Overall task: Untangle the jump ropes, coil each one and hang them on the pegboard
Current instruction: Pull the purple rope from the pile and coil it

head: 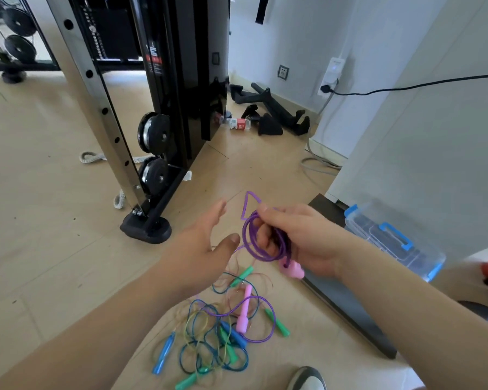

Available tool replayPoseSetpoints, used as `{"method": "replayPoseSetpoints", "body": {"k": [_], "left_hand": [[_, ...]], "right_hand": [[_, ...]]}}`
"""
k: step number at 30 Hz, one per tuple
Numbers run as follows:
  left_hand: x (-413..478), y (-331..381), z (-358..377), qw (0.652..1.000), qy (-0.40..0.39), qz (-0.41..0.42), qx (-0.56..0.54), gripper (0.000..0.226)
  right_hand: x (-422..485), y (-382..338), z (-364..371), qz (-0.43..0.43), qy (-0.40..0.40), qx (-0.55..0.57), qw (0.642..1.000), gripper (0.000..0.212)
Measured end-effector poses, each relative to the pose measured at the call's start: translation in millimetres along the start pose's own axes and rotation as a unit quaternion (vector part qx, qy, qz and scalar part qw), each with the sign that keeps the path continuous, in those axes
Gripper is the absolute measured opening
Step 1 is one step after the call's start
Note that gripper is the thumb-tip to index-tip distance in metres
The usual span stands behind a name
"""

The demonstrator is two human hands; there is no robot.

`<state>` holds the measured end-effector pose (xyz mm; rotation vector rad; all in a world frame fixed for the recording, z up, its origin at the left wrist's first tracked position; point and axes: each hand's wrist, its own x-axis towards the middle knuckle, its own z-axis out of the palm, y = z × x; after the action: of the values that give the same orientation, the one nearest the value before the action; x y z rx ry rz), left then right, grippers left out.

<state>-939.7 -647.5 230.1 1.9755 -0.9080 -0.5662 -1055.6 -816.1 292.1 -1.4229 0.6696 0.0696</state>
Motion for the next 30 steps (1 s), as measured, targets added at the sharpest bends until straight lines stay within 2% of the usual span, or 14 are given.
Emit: {"method": "replayPoseSetpoints", "body": {"k": [4, 8, 10, 12, 14, 16, 18, 21, 23, 25, 27, 30], "left_hand": [[5.5, 4.8, 0.2, 0.998, 0.031, 0.043, -0.015, 0.06], [5.8, 8.1, -7.9, 0.989, 0.028, 0.138, 0.046, 0.077], [4.5, 8.1, -8.7, 0.981, 0.0, 0.178, 0.082, 0.063], [3.9, 7.4, -9.1, 0.982, -0.016, 0.169, 0.088, 0.037], [4.7, 4.6, -10.5, 0.989, -0.016, 0.119, 0.084, 0.021], [5.7, -1.5, -10.3, 0.99, -0.02, 0.076, 0.114, 0.021], [1.4, -3.5, -5.3, 0.987, -0.059, 0.022, 0.15, 0.025], [-14.2, 10.5, 12.2, 0.98, -0.124, 0.012, 0.155, 0.02], [-22.8, 25.6, 21.9, 0.98, -0.148, 0.029, 0.132, 0.027], [-26.2, 36.0, 24.0, 0.979, -0.141, 0.052, 0.141, 0.036], [-24.5, 41.1, 18.0, 0.984, -0.124, 0.054, 0.119, 0.029], [-16.3, 41.4, 2.7, 0.995, -0.087, 0.033, -0.031, 0.014]], "right_hand": [[2.6, 0.0, 3.5, -0.008, -0.04, 0.027, 0.999, 0.028], [1.2, 0.4, 1.5, 0.01, -0.113, -0.06, 0.992, 0.031], [0.5, 1.2, 3.5, 0.011, -0.122, -0.099, 0.988, 0.035], [0.8, 0.9, 5.6, 0.017, -0.106, -0.093, 0.99, 0.037], [0.7, -2.0, 8.2, 0.033, -0.073, -0.023, 0.997, 0.033], [2.8, -5.2, 8.8, 0.024, -0.011, 0.078, 0.997, 0.029], [7.1, -6.3, 9.8, -0.012, 0.044, 0.152, 0.987, 0.03], [14.0, 0.1, 16.7, -0.049, 0.104, 0.174, 0.978, 0.03], [17.8, 6.9, 23.6, -0.067, 0.144, 0.114, 0.981, 0.023], [20.2, 11.8, 27.1, -0.091, 0.184, -0.057, 0.977, 0.016], [21.9, 15.0, 26.8, -0.118, 0.195, -0.185, 0.956, 0.012], [21.4, 12.7, 22.7, -0.148, 0.181, -0.237, 0.943, 0.012]]}}
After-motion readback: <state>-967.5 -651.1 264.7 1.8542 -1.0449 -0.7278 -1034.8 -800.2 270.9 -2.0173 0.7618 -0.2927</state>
